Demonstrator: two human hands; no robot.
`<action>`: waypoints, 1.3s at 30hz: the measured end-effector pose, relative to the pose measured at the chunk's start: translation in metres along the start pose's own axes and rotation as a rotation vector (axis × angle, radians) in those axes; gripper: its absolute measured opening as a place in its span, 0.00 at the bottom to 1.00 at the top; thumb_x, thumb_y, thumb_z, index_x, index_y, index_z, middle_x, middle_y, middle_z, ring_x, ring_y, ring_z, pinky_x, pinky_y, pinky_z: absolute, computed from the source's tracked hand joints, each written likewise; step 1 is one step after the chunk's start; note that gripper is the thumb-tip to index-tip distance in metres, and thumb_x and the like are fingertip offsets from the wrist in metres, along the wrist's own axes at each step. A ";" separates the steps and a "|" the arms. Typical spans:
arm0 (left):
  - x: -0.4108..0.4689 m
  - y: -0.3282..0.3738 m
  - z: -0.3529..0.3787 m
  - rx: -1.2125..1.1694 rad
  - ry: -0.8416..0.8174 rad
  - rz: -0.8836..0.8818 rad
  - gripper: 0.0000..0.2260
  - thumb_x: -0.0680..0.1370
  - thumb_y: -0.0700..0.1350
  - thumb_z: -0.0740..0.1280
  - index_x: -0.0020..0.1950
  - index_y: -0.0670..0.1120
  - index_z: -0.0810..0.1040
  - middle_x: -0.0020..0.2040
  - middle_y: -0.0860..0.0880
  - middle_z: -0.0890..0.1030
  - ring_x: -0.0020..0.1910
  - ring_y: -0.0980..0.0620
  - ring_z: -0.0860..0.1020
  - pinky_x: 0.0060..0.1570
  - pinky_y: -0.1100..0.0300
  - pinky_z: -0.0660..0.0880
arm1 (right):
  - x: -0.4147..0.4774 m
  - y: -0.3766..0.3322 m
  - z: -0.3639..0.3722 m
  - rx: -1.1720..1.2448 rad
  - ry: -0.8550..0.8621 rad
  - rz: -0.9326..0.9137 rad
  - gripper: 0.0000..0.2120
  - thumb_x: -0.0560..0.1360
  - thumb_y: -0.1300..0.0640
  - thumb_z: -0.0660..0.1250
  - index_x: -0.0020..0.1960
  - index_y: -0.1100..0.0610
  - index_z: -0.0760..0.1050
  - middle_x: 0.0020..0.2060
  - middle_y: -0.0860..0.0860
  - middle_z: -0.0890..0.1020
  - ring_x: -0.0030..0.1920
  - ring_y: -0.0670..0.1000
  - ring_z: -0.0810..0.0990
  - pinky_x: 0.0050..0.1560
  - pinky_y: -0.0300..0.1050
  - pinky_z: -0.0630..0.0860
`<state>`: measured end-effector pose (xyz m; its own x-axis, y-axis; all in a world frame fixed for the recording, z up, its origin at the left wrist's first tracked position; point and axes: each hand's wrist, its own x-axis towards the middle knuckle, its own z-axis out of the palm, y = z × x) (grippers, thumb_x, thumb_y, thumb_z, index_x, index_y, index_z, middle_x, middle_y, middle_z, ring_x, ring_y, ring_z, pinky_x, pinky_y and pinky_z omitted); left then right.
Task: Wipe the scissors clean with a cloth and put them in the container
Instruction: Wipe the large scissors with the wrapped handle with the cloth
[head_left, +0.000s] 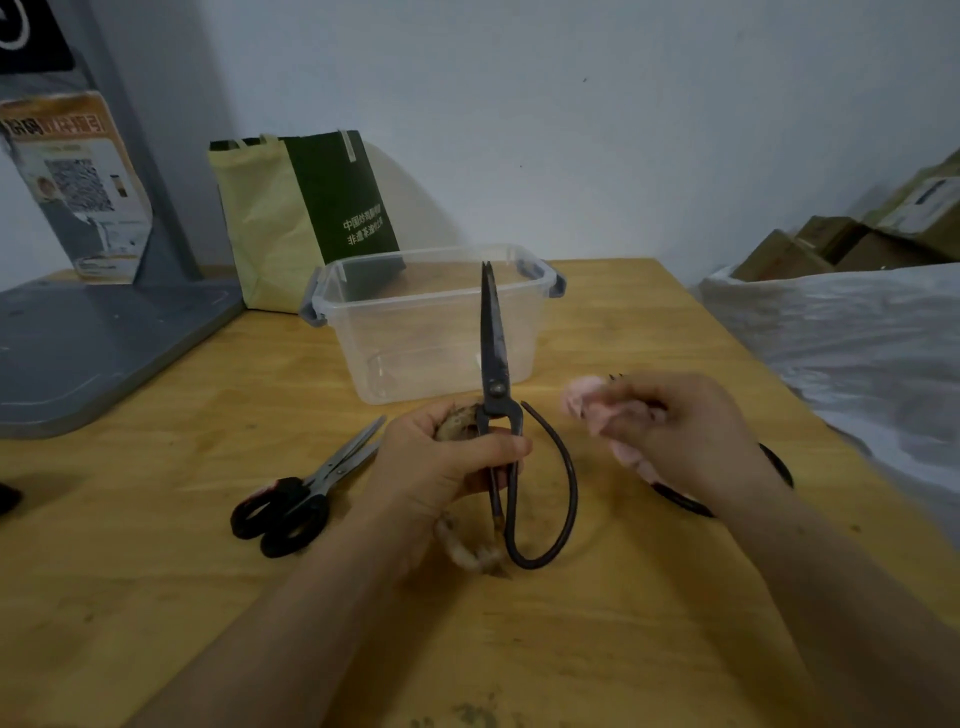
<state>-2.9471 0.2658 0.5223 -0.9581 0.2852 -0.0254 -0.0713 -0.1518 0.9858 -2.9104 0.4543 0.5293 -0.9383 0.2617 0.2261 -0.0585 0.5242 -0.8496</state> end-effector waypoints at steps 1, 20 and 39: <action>-0.001 -0.001 0.001 0.005 -0.014 -0.010 0.15 0.62 0.34 0.76 0.47 0.39 0.82 0.40 0.42 0.84 0.38 0.47 0.83 0.37 0.59 0.80 | 0.000 -0.004 -0.002 0.166 0.064 -0.052 0.13 0.71 0.65 0.72 0.45 0.46 0.81 0.36 0.49 0.83 0.31 0.45 0.79 0.29 0.35 0.75; -0.006 -0.003 0.011 0.046 -0.016 0.038 0.13 0.58 0.38 0.77 0.42 0.41 0.84 0.37 0.41 0.84 0.32 0.47 0.80 0.32 0.60 0.78 | 0.003 0.006 0.011 -0.494 -0.078 -0.403 0.13 0.69 0.66 0.65 0.47 0.53 0.84 0.44 0.47 0.79 0.51 0.52 0.76 0.49 0.47 0.74; -0.010 -0.008 0.014 0.152 -0.064 0.076 0.11 0.65 0.33 0.75 0.46 0.40 0.83 0.38 0.40 0.84 0.34 0.46 0.81 0.37 0.56 0.81 | -0.007 -0.011 0.023 0.050 0.101 -0.336 0.07 0.69 0.62 0.74 0.46 0.53 0.83 0.41 0.44 0.83 0.44 0.41 0.81 0.49 0.37 0.78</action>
<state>-2.9326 0.2772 0.5166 -0.9393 0.3385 0.0562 0.0482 -0.0321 0.9983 -2.9108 0.4279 0.5264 -0.8253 0.1619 0.5410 -0.3773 0.5547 -0.7416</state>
